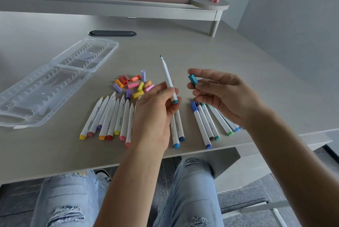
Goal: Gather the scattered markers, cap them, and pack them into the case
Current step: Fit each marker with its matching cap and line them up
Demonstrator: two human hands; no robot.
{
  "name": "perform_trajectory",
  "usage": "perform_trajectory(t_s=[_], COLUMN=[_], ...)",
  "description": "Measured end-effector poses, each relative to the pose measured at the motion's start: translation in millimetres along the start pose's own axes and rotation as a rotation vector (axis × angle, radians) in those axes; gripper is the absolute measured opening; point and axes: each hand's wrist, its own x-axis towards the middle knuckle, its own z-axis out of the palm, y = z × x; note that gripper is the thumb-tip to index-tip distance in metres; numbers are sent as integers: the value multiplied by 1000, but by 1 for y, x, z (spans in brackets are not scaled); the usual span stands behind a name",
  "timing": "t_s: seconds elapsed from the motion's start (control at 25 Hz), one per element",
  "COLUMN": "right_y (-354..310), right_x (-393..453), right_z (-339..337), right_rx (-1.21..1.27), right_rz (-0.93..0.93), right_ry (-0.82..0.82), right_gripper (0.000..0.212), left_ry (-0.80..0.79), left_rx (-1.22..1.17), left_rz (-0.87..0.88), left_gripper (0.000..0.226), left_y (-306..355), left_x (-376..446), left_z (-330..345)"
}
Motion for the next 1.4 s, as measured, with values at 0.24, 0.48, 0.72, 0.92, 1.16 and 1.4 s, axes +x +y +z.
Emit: perform_trajectory(t_s=[0.24, 0.48, 0.72, 0.92, 1.16, 1.4], right_y=[11, 15, 19, 17, 9, 6], right_x=[-26, -41, -41, -34, -25, -28], right_z=[1, 4, 4, 5, 10, 9], right_rx=[-88, -177, -181, 19, 66, -238], right_rz=[-34, -42, -20, -57, -63, -121], right_ry=[53, 72, 89, 189, 246, 180], right_gripper=[31, 27, 22, 18, 24, 23], left_ry=[-22, -15, -12, -26, -81, -105], left_rx=[-41, -22, 86, 321, 408, 379], left_rz=[-2, 4, 54, 197, 174, 114], left_gripper=[12, 17, 21, 25, 21, 23], left_y=[-5, -6, -9, -7, -9, -11], left_x=[-16, -22, -23, -44, -64, -64], left_z=[0, -2, -6, -14, -26, -30])
